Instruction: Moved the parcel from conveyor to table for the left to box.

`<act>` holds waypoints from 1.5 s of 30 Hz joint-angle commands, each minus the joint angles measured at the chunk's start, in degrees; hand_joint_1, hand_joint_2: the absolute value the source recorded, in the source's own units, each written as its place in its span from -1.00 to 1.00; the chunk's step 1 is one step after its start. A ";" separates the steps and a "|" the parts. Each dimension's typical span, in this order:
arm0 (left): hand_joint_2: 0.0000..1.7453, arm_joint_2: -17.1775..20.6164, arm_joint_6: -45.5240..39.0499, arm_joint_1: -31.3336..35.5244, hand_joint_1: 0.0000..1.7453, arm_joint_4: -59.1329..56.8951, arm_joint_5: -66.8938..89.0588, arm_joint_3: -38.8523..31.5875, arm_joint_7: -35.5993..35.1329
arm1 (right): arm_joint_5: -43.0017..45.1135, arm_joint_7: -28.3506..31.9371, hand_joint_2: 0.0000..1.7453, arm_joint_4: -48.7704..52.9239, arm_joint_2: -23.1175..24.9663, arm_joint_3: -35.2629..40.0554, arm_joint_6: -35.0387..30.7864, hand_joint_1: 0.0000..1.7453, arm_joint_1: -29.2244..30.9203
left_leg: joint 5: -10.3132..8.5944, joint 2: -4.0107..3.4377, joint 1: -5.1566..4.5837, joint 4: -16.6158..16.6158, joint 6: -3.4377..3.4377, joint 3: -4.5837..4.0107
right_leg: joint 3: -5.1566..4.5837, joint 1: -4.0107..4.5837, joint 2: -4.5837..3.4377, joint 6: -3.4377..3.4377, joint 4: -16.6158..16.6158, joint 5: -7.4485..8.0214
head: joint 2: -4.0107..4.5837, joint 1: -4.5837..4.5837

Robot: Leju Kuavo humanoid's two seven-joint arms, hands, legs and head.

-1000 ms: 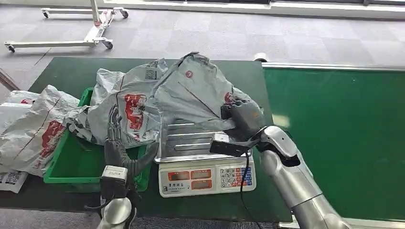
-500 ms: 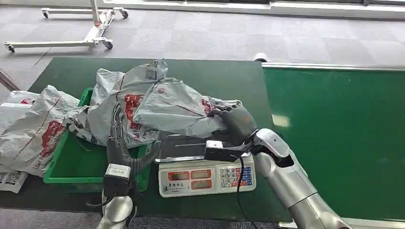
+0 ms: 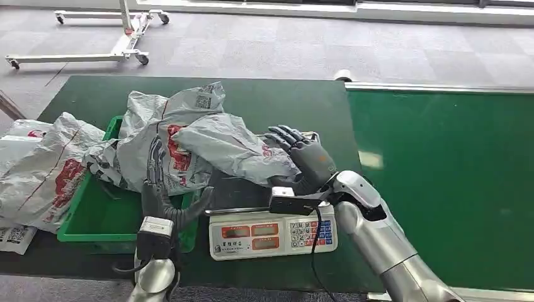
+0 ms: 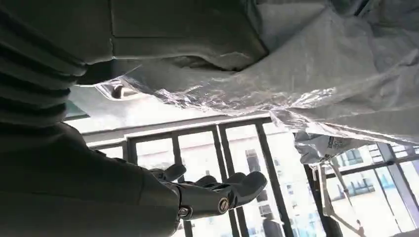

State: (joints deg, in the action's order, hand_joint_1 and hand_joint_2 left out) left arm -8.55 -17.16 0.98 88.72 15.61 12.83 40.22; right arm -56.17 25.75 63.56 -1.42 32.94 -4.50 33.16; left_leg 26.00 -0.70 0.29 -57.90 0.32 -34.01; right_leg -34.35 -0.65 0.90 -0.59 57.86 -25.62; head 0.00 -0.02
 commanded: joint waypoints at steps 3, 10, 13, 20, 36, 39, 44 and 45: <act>1.00 0.49 0.76 0.79 -1.00 -2.15 0.36 -1.50 -0.22 | 17.94 8.94 -1.00 3.93 -1.39 -4.55 11.04 -1.00 -1.15 | -0.02 0.15 0.03 0.13 0.00 0.13 | 0.17 0.03 0.01 0.03 -0.16 0.00 | 0.00 0.00; 1.00 0.71 0.70 0.54 -1.00 -2.03 0.31 -1.38 -0.22 | 20.19 9.54 -1.00 4.03 -1.74 -5.76 12.93 -1.00 -1.26 | -0.01 0.07 -0.01 0.06 0.00 0.07 | 0.05 -0.02 -0.01 0.01 -0.05 -0.01 | 0.00 0.00; 1.00 0.82 0.52 0.33 -1.00 -1.95 0.32 -1.25 -0.22 | 20.22 9.56 -1.00 3.97 -1.66 -5.93 12.90 -1.00 -1.51 | -0.01 0.09 0.02 0.09 0.00 0.12 | 0.12 0.02 -0.02 0.02 -0.11 0.00 | 0.00 0.00; 1.00 -0.20 -2.21 -1.93 -1.00 -1.81 2.36 -2.27 -0.23 | 3.99 2.53 -1.00 16.96 1.28 -12.33 -19.31 -1.00 -7.67 | 0.01 0.07 0.00 0.12 0.01 0.12 | 0.09 -0.01 -0.03 0.04 -0.10 -0.03 | 0.00 -0.02; 1.00 -1.19 -3.92 15.04 -1.00 -32.67 28.20 4.89 -7.90 | -9.99 14.25 1.00 56.27 17.06 -29.43 -35.50 -1.00 -21.13 | -0.10 0.39 -0.03 0.15 0.02 0.04 | 0.07 -0.04 0.30 0.06 -0.13 -0.08 | 0.00 -0.02; 1.00 -1.84 -4.36 17.72 -1.00 -37.43 31.01 6.84 -8.04 | -9.87 14.25 1.00 53.15 17.03 -29.14 -35.50 -1.00 -20.86 | -0.13 0.40 -0.01 0.16 0.01 0.09 | 0.13 -0.02 0.26 0.06 -0.16 -0.03 | 0.00 -0.02; 1.00 -3.39 -7.37 22.27 -1.00 -46.24 37.50 11.14 -10.99 | -10.66 14.25 1.00 49.45 16.77 -28.56 -35.50 -1.00 -19.60 | -0.14 0.21 0.01 0.08 0.00 0.08 | 0.10 0.00 0.12 0.04 -0.10 0.08 | 0.00 -0.02; 1.00 -3.53 -7.59 22.56 -1.00 -46.54 38.01 11.42 -11.31 | -10.66 14.25 1.00 49.22 16.71 -28.45 -35.50 -1.00 -19.41 | -0.14 0.19 -0.01 0.09 0.00 0.09 | 0.08 -0.02 0.10 0.05 -0.10 0.08 | 0.00 -0.02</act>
State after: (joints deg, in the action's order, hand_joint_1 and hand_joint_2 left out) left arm -10.60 -22.47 15.09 58.89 48.49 17.20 31.72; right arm -66.69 39.93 116.91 14.77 5.90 -39.95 11.95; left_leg 25.91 -0.73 0.28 -57.91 0.34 -34.02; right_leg -34.42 -0.67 0.87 -0.56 57.85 -25.53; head 0.00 -0.04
